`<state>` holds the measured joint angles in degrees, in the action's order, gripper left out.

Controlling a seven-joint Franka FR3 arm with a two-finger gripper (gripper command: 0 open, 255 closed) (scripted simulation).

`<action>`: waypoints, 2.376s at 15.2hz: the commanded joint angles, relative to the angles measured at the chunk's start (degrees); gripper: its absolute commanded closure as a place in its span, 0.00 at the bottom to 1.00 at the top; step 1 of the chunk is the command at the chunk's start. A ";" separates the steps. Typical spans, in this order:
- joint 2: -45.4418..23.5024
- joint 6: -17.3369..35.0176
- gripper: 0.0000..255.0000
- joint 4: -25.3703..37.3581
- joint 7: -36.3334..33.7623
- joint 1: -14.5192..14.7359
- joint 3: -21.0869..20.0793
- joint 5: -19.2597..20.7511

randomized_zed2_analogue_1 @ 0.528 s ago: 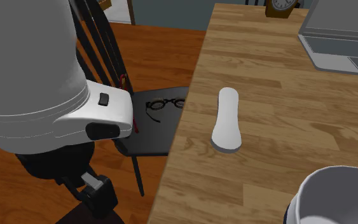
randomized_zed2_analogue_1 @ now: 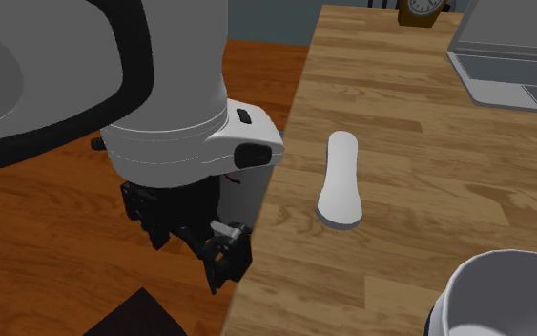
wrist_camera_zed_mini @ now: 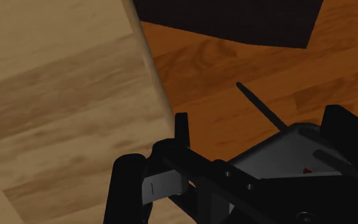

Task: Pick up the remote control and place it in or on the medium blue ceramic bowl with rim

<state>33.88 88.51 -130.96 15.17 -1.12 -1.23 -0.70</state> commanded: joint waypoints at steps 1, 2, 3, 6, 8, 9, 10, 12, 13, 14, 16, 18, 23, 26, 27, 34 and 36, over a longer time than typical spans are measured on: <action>-3.96 1.99 0.00 2.85 1.79 -0.04 0.66 0.71; -5.91 2.82 0.00 4.36 2.63 -0.05 0.95 0.98; -7.86 3.60 0.00 5.94 3.46 -0.06 1.21 1.22; -13.71 5.52 0.00 11.08 5.91 -0.06 1.92 1.76; -17.62 6.49 0.00 14.84 7.49 -0.04 2.33 1.98; -19.58 6.87 0.00 16.83 8.27 -0.03 2.51 2.06; -21.55 7.19 0.00 18.89 9.05 -0.03 2.67 2.10; -25.51 7.62 0.00 23.24 10.58 -0.04 2.93 2.14; -27.52 7.73 0.00 25.55 11.33 -0.04 3.04 2.12; -29.54 7.77 0.00 27.94 12.08 -0.06 3.13 2.09; -33.66 7.62 0.00 33.02 13.53 -0.12 3.26 1.99; -37.91 7.15 0.00 38.56 14.95 -0.20 3.32 1.85; -42.22 7.93 0.00 42.93 16.33 -0.34 3.30 1.68; -41.99 10.32 0.00 40.30 16.31 -0.36 3.31 1.70; -41.93 11.11 0.00 39.46 16.31 -0.36 3.32 1.70; -41.88 12.34 0.00 38.18 16.30 -0.37 3.32 1.70; -41.88 12.33 0.00 38.19 16.30 -0.37 3.32 1.70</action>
<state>-8.01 100.84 -92.77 31.48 -1.49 2.10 1.01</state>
